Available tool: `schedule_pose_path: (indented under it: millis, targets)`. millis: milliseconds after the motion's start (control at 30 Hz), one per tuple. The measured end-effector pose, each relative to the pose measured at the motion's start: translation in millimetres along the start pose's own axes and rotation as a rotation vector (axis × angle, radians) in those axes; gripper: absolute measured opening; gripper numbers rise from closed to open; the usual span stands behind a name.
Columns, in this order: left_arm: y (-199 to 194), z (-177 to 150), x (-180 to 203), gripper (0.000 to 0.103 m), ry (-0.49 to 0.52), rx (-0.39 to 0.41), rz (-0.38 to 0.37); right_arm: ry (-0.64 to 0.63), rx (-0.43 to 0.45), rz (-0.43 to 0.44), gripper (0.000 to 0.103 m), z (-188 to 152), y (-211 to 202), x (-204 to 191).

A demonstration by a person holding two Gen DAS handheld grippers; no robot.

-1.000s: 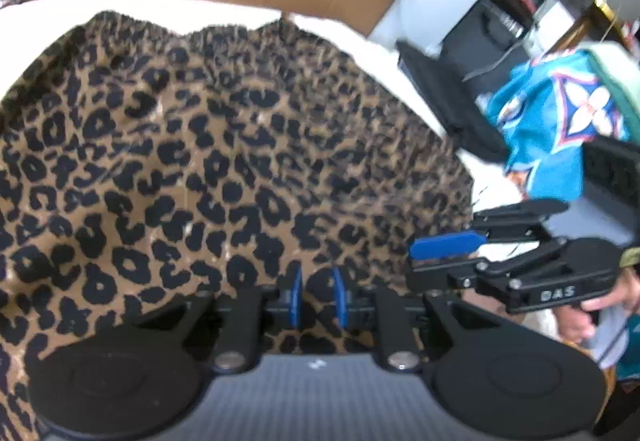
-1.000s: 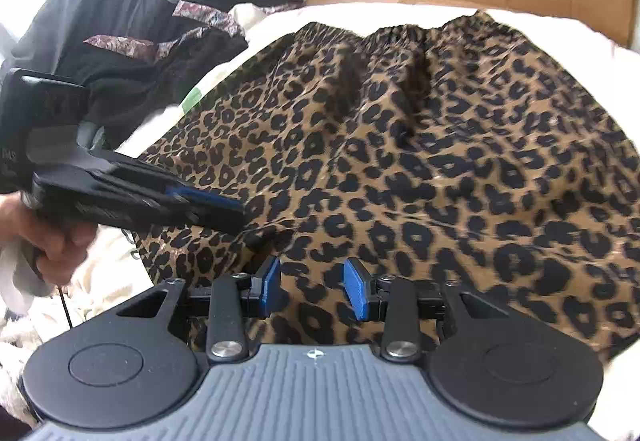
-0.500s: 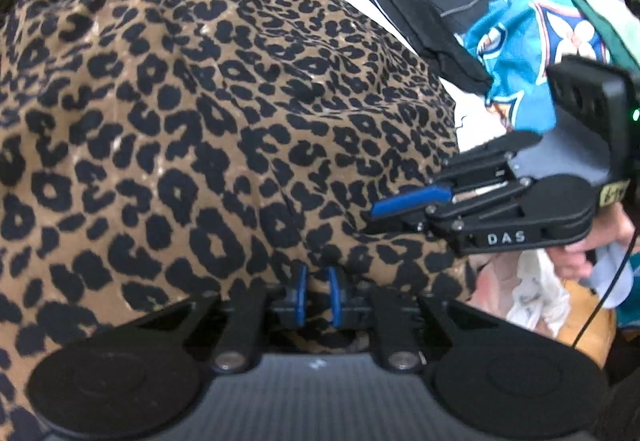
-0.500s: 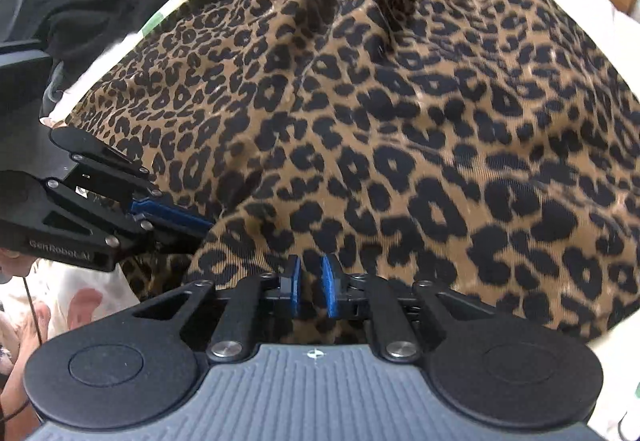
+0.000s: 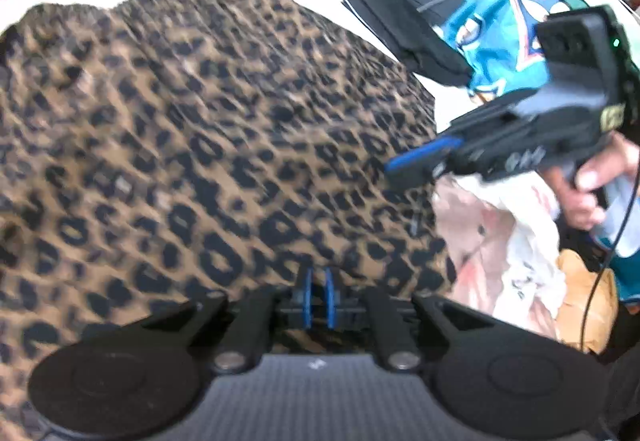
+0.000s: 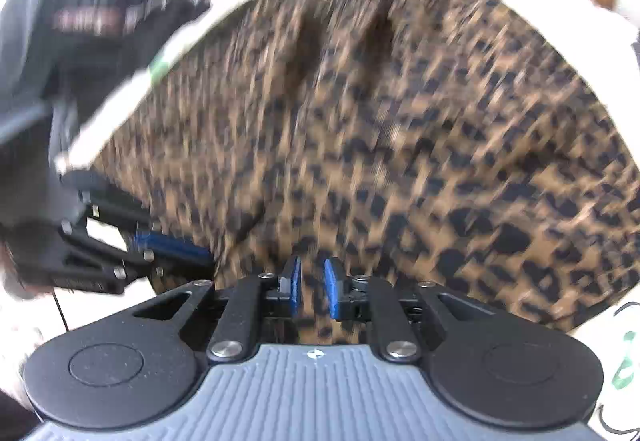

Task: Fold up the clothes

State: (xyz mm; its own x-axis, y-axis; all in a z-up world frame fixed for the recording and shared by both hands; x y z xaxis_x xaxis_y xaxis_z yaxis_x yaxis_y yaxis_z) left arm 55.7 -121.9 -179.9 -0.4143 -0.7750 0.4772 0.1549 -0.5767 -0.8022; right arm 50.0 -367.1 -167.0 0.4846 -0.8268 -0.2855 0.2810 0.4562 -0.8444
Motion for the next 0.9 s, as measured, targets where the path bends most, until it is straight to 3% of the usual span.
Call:
schedule_pose_path:
  millis: [167, 233, 400, 567, 733, 900]
  targets:
    - [-38, 29, -5, 0.008, 0.014, 0.059, 0.047, 0.008, 0.063, 0.021, 0.037, 22, -36, 9]
    - [-49, 42, -4, 0.014, 0.024, 0.075, 0.062, -0.009, 0.080, 0.022, 0.043, 27, -44, 9]
    - [-58, 78, -6, 0.016, 0.008, 0.103, 0.082, 0.001, 0.063, 0.020, 0.043, 39, -44, 15]
    - [-46, 107, -13, 0.016, 0.025, 0.101, 0.109, -0.029, 0.095, -0.068, 0.043, 44, -34, 22]
    - [-24, 120, -28, 0.016, 0.002, 0.192, 0.122, -0.017, 0.191, -0.127, 0.043, 53, -17, 36]
    - [-1, 119, -46, 0.013, -0.054, 0.212, 0.146, -0.010, 0.167, -0.166, 0.043, 57, 3, 48]
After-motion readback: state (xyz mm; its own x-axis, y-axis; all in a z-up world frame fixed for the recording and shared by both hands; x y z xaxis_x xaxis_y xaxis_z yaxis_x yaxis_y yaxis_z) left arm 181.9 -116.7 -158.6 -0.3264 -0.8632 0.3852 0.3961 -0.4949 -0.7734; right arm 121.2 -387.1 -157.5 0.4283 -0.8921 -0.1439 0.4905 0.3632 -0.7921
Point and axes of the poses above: each gripper's, at about its wrist camera, not at the fingertips, and y roughly the way its jaws point, x to its right, z to its top, the point moved 1 cm from there along y, roughly the way its jaws point, and after that the axes turned 12 degrees about -y, right-handed, at the moved point
